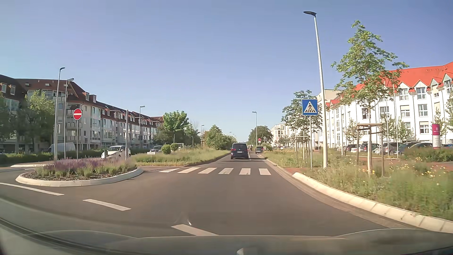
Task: Follow the waypoints while adhering to traffic rules and regulations
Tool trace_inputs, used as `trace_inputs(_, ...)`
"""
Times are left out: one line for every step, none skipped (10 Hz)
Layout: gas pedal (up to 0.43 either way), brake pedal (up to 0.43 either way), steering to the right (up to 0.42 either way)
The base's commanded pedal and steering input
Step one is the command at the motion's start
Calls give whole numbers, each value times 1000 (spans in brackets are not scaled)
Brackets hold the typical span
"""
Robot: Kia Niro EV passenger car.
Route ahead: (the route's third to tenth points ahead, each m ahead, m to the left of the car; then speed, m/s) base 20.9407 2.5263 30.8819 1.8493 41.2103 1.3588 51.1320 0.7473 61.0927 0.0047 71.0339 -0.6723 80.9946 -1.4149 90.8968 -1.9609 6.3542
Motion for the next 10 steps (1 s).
trace_inputs(157,0,-58)
trace_inputs(157,0,-45)
trace_inputs(157,0,-26)
trace_inputs(157,0,-13)
trace_inputs(157,0,-4)
trace_inputs(157,0,-1)
trace_inputs(157,0,4)
trace_inputs(157,0,11)
trace_inputs(157,0,18)
trace_inputs(157,0,23)
